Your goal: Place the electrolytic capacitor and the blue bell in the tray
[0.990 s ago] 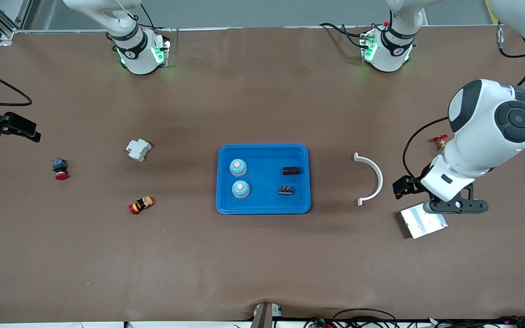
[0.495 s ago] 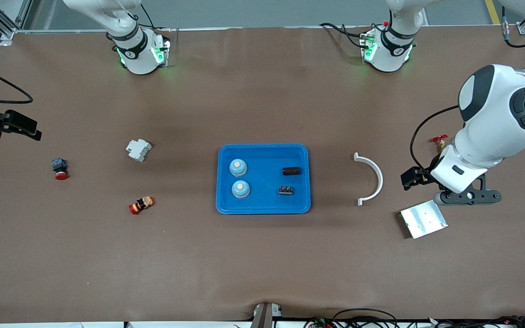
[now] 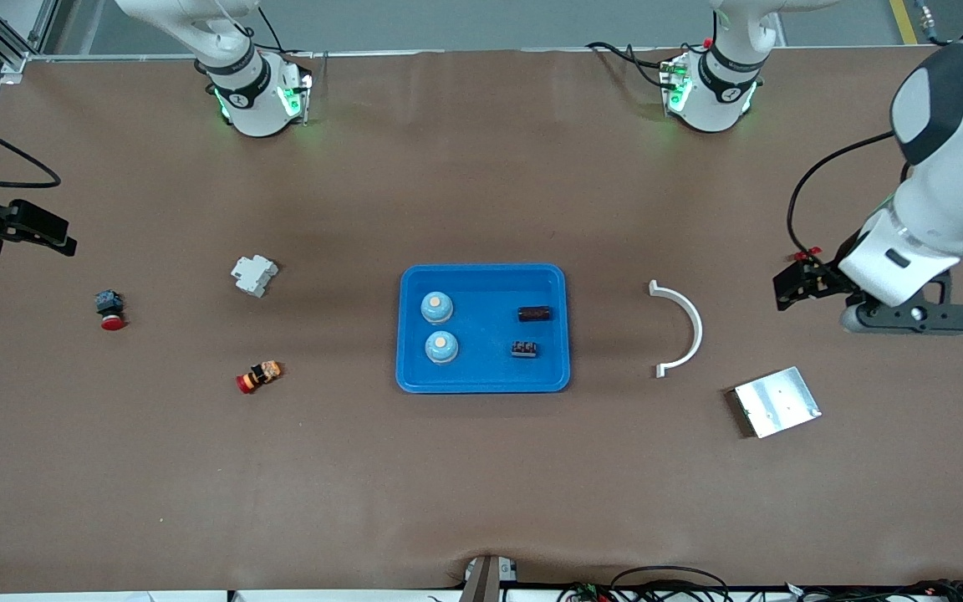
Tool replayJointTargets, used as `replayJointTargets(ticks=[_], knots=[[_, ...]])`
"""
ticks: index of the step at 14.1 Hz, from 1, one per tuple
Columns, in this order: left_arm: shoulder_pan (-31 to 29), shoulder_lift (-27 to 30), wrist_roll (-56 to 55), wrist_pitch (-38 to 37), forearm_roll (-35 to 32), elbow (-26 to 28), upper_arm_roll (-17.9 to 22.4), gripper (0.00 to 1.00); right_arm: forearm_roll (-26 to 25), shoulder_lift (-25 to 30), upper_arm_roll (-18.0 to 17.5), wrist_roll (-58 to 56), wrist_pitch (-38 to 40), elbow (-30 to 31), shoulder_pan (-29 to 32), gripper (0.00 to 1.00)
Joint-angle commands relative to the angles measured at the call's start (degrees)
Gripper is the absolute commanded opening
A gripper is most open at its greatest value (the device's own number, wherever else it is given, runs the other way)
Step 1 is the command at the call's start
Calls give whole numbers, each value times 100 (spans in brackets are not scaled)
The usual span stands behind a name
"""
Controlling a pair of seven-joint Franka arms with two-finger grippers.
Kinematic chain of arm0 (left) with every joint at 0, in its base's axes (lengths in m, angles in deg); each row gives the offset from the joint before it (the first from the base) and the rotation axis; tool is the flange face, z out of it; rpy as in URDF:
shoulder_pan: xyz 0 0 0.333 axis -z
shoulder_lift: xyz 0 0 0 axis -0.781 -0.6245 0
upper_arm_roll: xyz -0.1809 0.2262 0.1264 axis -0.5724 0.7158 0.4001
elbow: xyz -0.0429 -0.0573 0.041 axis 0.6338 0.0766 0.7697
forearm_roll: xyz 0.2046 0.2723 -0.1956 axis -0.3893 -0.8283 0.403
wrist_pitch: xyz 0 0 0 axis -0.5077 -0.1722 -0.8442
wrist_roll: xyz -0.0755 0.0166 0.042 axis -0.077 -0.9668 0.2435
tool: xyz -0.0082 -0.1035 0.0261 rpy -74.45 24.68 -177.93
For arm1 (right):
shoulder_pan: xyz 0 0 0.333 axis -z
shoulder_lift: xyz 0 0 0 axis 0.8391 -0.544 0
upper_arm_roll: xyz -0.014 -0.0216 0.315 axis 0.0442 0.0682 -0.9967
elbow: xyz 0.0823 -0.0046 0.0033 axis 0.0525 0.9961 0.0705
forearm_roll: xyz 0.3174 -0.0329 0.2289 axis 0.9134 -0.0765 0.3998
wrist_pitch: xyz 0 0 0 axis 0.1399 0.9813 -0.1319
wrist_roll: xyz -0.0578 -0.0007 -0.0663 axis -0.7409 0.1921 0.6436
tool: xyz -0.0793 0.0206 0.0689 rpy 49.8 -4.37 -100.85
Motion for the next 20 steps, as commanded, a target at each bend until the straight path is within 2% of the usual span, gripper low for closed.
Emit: replayJointTargets(ticks=[1,7,13,20], knots=[[181,213,115,-269,123,93,120,100,9,155,33,58,-50,155,-48,100],[418,372,106,-471,263,85,243,100,-44,146,33,58,-94,129,-39,100],[691,372,273,-472,272,93,559,100,-35,137,33,32,-77,111,-4,100],[708,311,133,-411,264,85,401,100,18,128,41,-21,-129,103,110,100]])
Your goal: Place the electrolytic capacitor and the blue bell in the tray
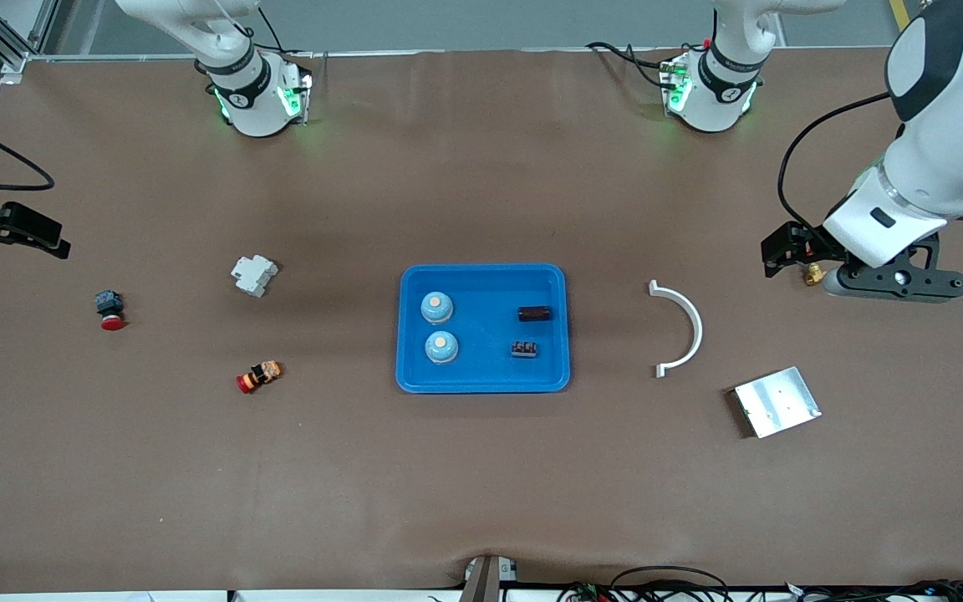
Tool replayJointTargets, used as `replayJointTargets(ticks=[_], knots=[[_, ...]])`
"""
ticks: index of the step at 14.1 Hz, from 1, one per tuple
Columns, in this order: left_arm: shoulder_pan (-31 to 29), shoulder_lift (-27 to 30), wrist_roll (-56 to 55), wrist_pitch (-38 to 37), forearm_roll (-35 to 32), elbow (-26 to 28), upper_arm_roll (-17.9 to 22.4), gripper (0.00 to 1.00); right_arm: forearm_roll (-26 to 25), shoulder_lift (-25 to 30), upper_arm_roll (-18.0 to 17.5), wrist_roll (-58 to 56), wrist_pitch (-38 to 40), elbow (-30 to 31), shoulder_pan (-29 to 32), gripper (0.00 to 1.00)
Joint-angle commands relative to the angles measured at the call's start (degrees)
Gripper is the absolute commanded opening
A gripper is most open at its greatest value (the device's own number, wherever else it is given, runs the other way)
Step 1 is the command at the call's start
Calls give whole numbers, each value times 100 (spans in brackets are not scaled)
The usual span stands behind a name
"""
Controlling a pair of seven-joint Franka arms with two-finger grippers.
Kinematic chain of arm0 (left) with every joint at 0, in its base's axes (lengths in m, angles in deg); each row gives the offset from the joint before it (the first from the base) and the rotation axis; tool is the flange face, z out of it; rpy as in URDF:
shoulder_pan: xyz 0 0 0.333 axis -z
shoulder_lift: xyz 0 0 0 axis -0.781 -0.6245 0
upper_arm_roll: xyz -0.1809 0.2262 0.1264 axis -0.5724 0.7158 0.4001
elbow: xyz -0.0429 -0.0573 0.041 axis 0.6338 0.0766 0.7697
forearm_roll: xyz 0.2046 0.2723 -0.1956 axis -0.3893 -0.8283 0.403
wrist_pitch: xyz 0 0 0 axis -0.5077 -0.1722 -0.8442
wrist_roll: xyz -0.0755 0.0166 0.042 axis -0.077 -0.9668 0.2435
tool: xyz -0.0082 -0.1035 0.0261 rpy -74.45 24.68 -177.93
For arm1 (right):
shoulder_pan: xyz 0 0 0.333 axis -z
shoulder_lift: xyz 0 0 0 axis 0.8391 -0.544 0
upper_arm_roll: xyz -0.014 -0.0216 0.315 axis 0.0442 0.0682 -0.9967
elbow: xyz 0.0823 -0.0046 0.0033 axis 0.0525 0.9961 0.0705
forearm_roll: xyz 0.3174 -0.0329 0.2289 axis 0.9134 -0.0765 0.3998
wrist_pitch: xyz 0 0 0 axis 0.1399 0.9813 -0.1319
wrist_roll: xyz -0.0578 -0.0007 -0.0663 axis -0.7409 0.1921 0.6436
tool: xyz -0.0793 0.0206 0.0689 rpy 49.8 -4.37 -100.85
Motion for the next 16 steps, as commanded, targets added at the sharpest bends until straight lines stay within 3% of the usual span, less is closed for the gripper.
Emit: replayJointTargets(ticks=[1,9,16], knots=[[31,42,25,12,122,64,-13,100,22,128,-12,-18,-8,106,73,100],[22,68,-81,12,113,82,-250,100,75,137,-38,79,10,97,47,100],[-56,437,-194,-67,122,82,-286,100,66,137,-47,79,1,88,30,100]])
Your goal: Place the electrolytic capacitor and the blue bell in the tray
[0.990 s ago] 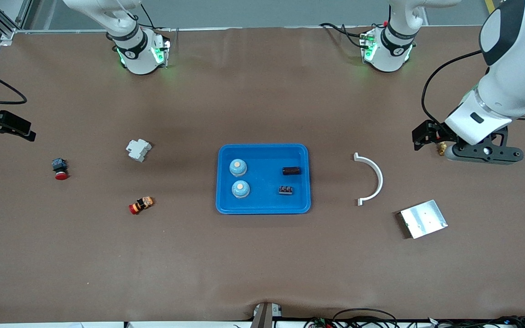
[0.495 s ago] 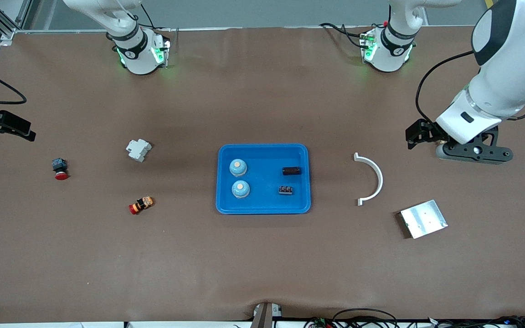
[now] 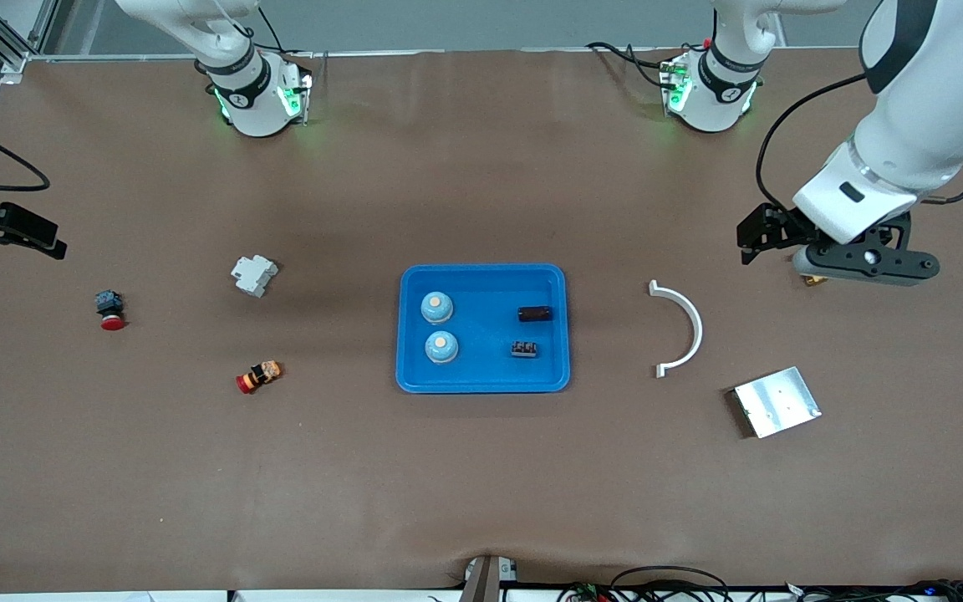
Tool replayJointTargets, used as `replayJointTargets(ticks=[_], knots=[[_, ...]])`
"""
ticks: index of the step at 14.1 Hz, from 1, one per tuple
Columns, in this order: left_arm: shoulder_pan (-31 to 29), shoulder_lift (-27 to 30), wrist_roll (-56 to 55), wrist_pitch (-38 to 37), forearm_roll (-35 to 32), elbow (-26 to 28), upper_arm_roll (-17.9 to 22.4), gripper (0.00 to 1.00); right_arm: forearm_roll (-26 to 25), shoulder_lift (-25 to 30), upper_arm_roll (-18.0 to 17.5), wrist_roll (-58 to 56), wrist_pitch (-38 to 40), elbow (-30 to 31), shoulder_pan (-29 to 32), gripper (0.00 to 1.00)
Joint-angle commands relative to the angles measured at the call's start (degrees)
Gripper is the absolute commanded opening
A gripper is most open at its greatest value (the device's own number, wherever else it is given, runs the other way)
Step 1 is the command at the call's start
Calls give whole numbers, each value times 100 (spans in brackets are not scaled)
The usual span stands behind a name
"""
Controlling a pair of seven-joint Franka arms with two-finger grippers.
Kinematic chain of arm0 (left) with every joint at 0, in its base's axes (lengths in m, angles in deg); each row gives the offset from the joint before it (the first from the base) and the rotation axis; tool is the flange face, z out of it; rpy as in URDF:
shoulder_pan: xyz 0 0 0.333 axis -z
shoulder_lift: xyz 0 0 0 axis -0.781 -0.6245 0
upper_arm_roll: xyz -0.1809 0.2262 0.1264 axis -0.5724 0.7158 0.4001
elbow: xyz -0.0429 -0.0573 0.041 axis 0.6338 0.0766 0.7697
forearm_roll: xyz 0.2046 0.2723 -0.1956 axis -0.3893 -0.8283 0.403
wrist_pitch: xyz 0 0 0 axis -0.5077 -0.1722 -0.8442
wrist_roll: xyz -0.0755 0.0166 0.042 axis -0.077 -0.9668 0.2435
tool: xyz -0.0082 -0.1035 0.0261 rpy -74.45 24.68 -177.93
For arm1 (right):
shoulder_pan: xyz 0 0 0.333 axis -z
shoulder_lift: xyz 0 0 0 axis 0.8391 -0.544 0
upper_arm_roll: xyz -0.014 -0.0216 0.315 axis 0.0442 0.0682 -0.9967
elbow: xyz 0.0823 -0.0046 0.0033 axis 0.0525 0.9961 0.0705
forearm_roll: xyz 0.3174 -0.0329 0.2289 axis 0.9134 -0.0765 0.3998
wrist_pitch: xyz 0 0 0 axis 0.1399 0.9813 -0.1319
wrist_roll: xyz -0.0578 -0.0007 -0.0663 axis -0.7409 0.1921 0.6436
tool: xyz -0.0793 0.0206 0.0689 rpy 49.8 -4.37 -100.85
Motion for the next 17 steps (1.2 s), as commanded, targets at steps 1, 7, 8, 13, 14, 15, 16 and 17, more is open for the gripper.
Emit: replayJointTargets(ticks=[1,7,8,13,14,15,16,17], knots=[[-72,183,-153,-124,115,63,5,100,35,137,-37,74,-21,88,2,100],[-72,236,-277,-151,80,54,58,100,-18,137,-45,57,5,71,-16,100],[-72,236,-277,-151,80,45,58,100,-18,137,-46,57,5,53,-7,100],[-116,236,-207,-151,1,45,67,100,0,137,-46,57,-13,53,2,100],[-116,236,-207,-151,0,62,67,100,8,137,-37,57,-13,53,2,100],[-116,236,-172,-160,-8,63,58,100,8,137,-37,57,-13,53,2,100],[-116,227,-76,-160,-61,71,50,100,17,137,-37,57,-13,53,10,100],[-108,227,21,-160,-78,71,41,100,26,137,-37,48,-13,53,11,100]])
